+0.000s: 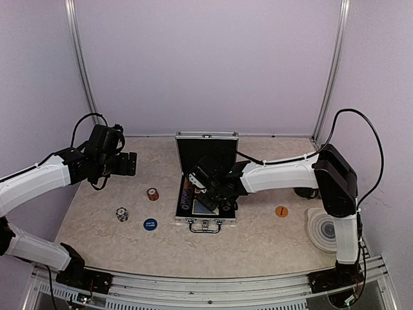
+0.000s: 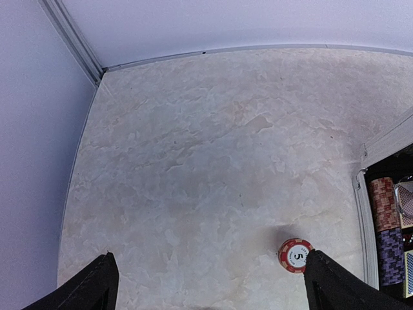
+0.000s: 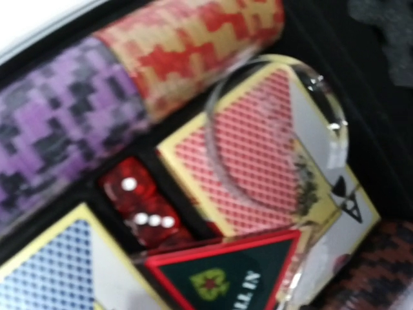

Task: Pack up texas hold em set

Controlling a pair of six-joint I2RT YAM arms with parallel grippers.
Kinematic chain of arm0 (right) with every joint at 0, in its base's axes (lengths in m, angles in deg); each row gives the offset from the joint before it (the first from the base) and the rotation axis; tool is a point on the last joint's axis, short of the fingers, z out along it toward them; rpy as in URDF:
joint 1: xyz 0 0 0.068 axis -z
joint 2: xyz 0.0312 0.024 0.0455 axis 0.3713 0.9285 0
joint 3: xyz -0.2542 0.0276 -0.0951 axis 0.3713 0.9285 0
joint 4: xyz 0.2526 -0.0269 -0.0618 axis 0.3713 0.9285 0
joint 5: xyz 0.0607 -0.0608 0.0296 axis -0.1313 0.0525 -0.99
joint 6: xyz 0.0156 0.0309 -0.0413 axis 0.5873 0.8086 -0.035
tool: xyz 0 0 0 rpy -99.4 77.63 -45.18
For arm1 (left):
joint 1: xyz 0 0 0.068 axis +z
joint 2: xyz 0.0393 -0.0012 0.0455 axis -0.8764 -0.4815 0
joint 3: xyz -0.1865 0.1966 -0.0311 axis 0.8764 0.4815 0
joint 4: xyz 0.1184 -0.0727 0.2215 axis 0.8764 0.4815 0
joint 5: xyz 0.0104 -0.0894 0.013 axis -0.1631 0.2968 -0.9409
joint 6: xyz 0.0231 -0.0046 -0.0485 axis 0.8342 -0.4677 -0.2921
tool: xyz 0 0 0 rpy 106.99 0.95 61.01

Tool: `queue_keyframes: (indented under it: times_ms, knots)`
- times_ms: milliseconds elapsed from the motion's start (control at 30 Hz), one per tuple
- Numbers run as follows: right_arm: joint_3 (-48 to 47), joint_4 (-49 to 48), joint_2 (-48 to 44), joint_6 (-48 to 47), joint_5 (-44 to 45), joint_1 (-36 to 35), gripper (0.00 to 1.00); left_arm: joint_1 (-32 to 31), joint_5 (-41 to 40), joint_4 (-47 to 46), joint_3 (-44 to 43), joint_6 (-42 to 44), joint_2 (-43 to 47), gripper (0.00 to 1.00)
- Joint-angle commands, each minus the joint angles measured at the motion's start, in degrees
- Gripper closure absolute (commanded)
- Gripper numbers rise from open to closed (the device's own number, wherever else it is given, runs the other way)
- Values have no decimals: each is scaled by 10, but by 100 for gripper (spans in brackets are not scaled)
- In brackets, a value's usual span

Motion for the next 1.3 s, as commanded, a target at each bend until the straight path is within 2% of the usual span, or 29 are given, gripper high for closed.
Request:
queue_keyframes:
  times_ms: [0,467,767,1267]
  knots:
    - [-7,-2,13,-6,17,0,43,4,3,-12,4,3,1,1]
    - [-11,6,36,-6,15,1,44,3,6,-11,4,4,0,1]
    - [-35,23,57,21,41,14,49,3,6,-11,4,4,1,1]
    - [-45,28,55,59,58,40,51,3,9,-10,4,5,-2,1]
